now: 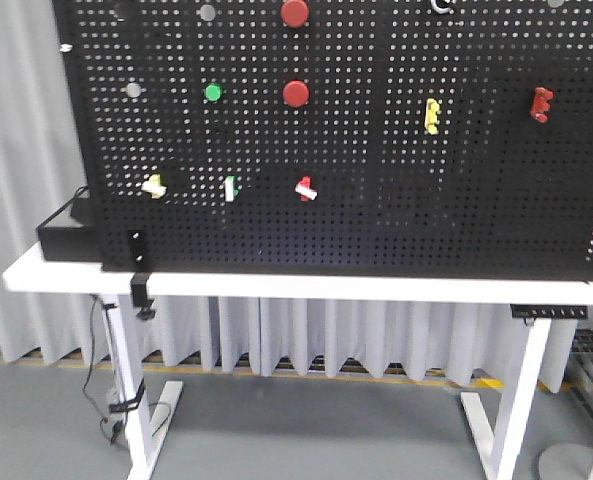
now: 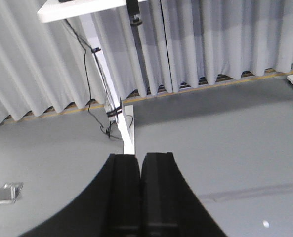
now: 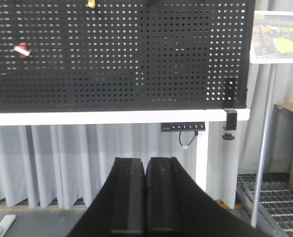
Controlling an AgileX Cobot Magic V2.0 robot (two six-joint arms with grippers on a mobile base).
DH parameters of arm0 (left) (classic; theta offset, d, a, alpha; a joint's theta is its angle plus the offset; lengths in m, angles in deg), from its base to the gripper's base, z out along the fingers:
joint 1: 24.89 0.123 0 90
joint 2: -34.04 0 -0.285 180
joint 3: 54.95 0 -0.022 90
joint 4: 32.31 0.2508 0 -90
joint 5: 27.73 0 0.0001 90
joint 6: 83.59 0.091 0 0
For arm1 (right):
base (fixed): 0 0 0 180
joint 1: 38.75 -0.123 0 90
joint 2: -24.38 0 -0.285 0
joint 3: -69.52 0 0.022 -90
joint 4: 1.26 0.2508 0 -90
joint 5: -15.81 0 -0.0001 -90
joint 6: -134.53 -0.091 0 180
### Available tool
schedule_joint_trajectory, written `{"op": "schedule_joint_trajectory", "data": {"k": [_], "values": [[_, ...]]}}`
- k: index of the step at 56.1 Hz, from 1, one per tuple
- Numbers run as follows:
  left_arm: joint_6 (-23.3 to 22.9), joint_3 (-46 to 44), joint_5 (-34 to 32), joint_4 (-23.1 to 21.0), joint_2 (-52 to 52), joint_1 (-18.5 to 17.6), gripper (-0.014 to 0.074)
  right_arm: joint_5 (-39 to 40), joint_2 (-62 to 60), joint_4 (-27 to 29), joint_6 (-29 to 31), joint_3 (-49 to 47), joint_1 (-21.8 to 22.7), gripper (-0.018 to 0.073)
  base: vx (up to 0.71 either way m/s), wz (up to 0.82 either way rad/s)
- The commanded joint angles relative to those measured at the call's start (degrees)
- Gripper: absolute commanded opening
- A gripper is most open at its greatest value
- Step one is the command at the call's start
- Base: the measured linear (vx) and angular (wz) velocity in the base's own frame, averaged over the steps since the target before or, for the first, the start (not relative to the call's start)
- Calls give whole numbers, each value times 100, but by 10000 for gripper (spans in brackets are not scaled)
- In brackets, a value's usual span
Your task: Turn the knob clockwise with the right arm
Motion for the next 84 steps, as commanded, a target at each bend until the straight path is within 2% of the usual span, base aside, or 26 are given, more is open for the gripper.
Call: {"op": "schedule_joint_trajectory", "data": {"k": [1, 51, 84], "values": [[-62, 47, -444, 0, 61, -8, -6, 479, -55, -24, 50, 31, 44, -9, 39, -7], [-62, 47, -444, 0, 61, -8, -6, 479, -55, -24, 50, 31, 44, -9, 37, -1], [-62, 47, -444, 0, 61, -8, -6, 479, -55, -24, 50, 31, 44, -9, 12, -4]]}}
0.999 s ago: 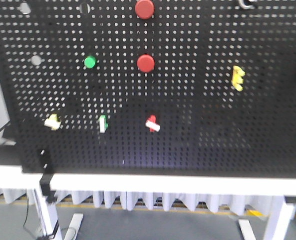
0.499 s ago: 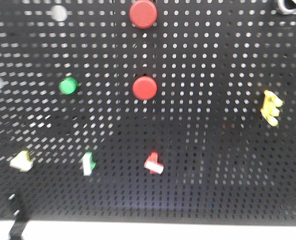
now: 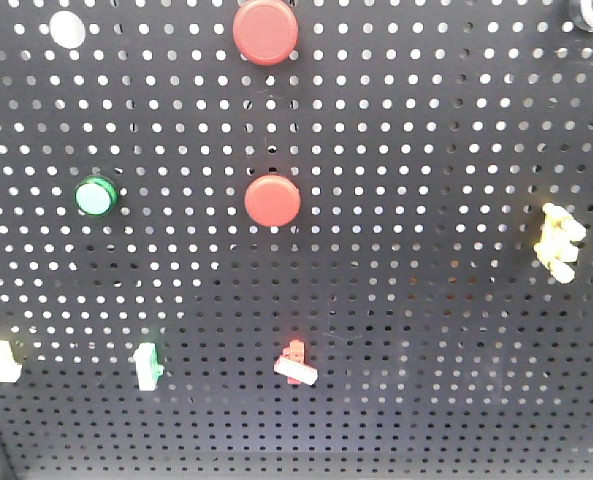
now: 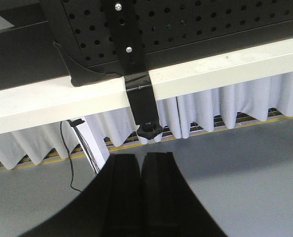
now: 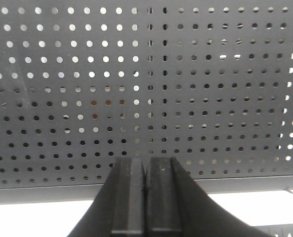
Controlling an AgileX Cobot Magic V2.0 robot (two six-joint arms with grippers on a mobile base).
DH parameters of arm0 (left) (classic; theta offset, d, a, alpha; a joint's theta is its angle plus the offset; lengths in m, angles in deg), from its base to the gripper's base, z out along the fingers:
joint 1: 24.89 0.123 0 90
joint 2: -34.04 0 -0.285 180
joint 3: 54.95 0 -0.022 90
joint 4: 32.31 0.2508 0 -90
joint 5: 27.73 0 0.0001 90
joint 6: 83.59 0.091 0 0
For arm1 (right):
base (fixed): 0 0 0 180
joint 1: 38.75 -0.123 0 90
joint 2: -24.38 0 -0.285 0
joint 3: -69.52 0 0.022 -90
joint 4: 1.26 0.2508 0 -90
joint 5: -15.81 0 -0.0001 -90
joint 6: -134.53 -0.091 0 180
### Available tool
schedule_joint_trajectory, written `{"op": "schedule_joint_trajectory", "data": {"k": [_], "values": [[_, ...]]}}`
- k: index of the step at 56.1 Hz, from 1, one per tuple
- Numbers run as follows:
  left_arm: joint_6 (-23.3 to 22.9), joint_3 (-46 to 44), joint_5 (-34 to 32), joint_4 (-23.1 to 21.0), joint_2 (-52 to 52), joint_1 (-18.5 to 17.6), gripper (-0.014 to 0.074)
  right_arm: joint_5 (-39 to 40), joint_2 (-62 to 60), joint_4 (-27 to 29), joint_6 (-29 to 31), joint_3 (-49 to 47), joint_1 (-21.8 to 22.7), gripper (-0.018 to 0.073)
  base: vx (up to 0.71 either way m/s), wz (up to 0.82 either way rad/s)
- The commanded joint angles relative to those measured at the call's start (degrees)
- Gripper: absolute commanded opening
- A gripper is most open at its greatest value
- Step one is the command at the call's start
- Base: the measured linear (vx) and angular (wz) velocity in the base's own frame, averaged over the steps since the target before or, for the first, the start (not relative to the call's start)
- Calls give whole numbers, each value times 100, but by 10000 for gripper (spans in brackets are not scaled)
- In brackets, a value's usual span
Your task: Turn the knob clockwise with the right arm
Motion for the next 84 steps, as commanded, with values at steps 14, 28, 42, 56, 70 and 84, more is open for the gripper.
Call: {"op": "schedule_joint_trajectory", "data": {"k": [14, 28, 42, 56, 70, 84], "values": [[-62, 47, -444, 0, 61, -8, -6, 696, -55, -32, 50, 31, 44, -9, 1, -1], [-62, 47, -444, 0, 61, -8, -6, 2150, -50, 240, -77, -559, 44, -9, 0, 0], [-62, 47, -444, 0, 61, -8, -6, 98, 1635, -193, 222, -3486, 44, -9, 0, 0], [-62, 47, -444, 0, 61, -8, -6, -556, 4031, 162, 153, -5982, 44, -9, 0, 0], [-62, 47, -444, 0, 61, -8, -6, -939, 4639, 1255, 282, -6681, -7, -9, 0, 0], [-62, 47, -444, 0, 61, -8, -6, -1625, 5073, 1943, 2961, -7352, -1834, -9, 0, 0]]}}
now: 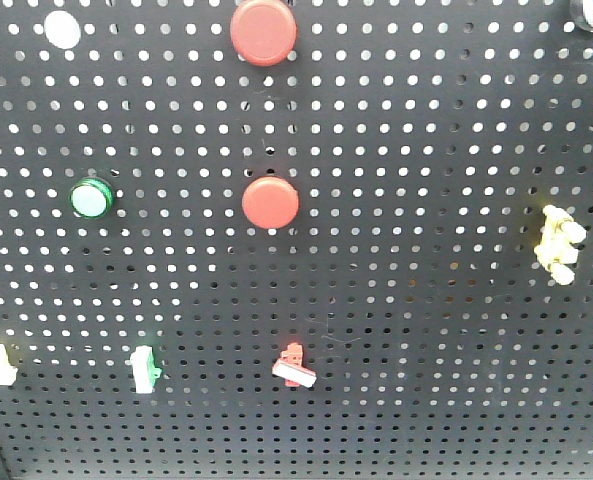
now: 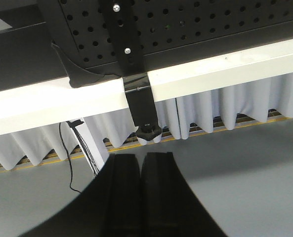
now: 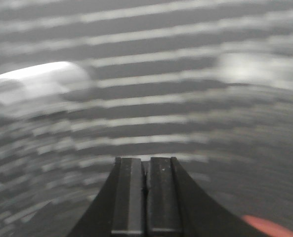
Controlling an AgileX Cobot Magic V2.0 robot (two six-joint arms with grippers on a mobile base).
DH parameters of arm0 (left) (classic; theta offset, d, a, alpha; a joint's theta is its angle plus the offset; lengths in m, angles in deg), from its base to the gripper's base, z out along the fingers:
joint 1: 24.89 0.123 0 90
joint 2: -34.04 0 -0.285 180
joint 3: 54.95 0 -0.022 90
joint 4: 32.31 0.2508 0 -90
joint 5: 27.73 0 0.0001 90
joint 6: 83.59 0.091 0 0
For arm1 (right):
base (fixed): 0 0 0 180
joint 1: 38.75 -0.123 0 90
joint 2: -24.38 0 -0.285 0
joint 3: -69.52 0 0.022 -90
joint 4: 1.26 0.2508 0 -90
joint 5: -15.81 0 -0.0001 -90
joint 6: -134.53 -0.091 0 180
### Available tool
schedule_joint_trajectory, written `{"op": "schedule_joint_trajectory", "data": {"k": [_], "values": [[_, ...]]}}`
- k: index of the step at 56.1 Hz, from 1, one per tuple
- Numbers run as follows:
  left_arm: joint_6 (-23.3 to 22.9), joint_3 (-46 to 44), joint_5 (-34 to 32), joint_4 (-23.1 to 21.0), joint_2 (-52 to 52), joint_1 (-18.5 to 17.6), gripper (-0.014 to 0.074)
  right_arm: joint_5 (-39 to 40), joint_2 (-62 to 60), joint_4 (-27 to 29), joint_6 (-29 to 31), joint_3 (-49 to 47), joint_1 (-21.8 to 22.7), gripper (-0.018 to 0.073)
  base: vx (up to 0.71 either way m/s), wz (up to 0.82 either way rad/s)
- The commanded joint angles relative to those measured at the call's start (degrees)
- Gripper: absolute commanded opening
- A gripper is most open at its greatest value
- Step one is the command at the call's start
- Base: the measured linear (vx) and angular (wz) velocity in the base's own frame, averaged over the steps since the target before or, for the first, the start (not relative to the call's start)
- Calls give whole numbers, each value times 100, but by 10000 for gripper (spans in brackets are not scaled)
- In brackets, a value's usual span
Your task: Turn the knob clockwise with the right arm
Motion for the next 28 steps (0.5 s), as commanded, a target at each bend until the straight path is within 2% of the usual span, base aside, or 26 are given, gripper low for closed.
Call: {"op": "schedule_joint_trajectory", "data": {"k": [1, 7, 16, 21, 28], "values": [[-62, 47, -444, 0, 61, -8, -6, 321, 162, 125, 1184, -386, -713, -9, 0, 0], [-62, 47, -444, 0, 61, -8, -6, 462, 286, -182, 1967, -551, -1198, -9, 0, 0], [-62, 47, -444, 0, 61, -8, -6, 493, 521, -818, 2786, -764, -1256, 16, 0, 0], [-62, 47, -444, 0, 61, -8, -6, 461, 604, -1088, 3022, -889, -1256, 60, 0, 0], [-62, 47, -444, 0, 61, -8, -6, 446, 638, -1377, 3046, -1066, -1256, 150, 0, 0]]}}
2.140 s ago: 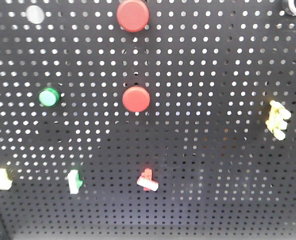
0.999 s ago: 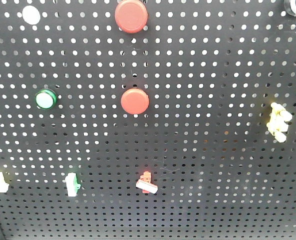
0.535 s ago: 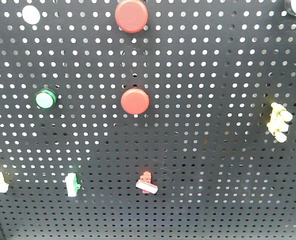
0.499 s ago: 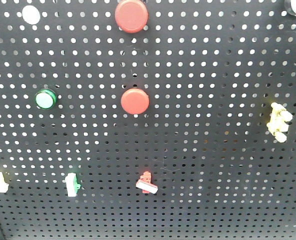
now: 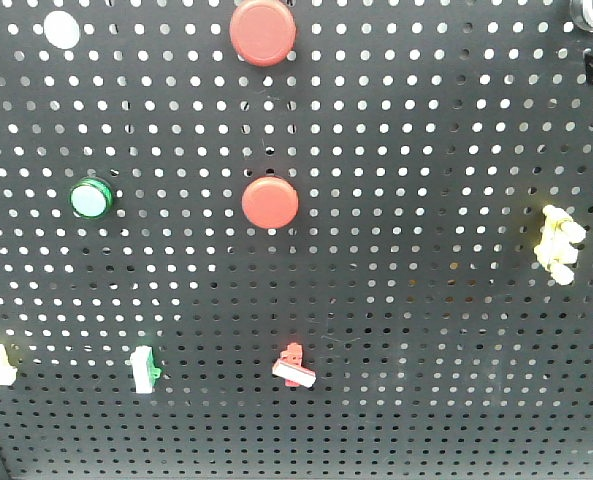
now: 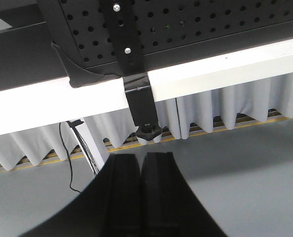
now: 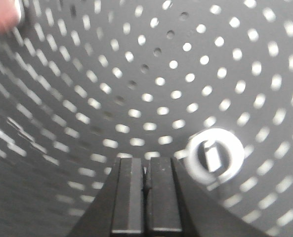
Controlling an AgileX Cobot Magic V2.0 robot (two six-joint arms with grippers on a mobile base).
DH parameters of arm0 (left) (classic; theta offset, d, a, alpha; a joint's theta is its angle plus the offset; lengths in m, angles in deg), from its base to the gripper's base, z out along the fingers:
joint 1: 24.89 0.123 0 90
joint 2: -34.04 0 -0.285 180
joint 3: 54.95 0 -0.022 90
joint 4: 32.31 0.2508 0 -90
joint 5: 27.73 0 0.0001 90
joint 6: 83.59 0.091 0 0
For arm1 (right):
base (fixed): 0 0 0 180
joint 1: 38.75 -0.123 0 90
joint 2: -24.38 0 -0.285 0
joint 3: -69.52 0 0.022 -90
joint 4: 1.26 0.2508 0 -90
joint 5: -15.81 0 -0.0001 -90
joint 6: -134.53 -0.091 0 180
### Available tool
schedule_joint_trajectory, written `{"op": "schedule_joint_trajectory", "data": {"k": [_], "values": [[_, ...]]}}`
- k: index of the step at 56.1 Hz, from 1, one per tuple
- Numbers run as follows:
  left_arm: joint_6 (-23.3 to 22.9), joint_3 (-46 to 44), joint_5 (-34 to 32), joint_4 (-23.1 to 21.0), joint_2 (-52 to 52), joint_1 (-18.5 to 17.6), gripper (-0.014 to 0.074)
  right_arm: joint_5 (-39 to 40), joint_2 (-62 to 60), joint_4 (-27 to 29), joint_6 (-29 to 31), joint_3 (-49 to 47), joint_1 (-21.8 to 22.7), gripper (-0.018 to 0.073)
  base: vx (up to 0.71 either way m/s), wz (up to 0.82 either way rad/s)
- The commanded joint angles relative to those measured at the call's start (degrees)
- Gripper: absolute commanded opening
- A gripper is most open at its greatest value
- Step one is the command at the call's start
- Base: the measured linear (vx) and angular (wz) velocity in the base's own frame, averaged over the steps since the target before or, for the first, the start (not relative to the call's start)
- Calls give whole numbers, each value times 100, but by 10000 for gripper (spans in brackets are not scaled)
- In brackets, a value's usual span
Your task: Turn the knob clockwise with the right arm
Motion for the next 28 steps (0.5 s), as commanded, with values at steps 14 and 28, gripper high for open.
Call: {"op": "schedule_joint_trajectory", "data": {"k": [14, 28], "values": [[-62, 47, -444, 0, 61, -8, -6, 615, 53, -903, 85, -476, 13, 324, 0, 0], [-62, 47, -444, 0, 61, -8, -6, 706, 330, -1628, -135, -476, 13, 314, 0, 0]]}}
